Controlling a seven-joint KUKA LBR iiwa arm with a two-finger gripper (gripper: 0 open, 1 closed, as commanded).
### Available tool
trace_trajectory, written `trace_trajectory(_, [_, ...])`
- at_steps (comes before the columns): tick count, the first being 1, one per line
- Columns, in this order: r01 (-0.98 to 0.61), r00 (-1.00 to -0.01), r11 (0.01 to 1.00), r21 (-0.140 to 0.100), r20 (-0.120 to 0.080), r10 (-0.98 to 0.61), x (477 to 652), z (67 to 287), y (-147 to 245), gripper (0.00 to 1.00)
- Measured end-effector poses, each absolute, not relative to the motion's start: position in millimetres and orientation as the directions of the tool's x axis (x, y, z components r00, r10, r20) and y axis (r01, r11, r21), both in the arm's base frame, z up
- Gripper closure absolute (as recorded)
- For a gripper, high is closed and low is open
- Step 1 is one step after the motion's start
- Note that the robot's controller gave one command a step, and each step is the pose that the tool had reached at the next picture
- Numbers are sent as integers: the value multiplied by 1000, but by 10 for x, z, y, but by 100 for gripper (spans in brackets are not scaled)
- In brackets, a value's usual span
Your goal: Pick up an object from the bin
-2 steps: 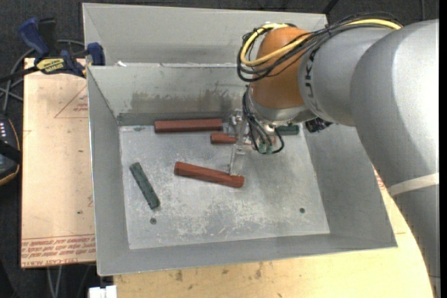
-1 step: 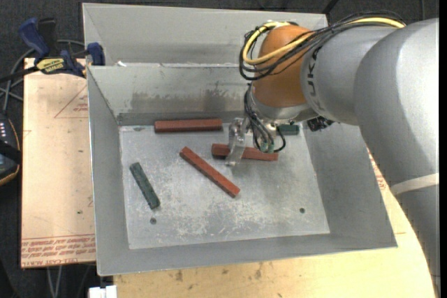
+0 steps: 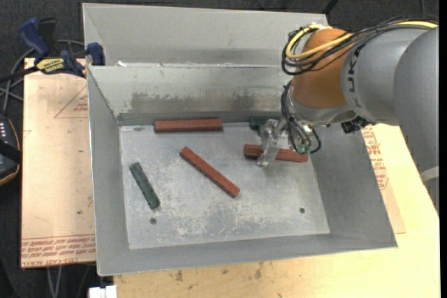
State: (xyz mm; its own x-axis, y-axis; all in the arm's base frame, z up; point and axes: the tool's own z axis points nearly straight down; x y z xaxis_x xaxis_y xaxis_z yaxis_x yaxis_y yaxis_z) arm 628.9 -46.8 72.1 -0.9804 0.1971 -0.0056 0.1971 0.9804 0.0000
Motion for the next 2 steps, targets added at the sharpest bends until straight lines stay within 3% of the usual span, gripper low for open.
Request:
trace_trajectory(1, [365,-931,931,4,-10,365,6179,1946,-488,100])
trace_trajectory(2, [369,-929,929,2,-7,369,6312,2247,-579,100])
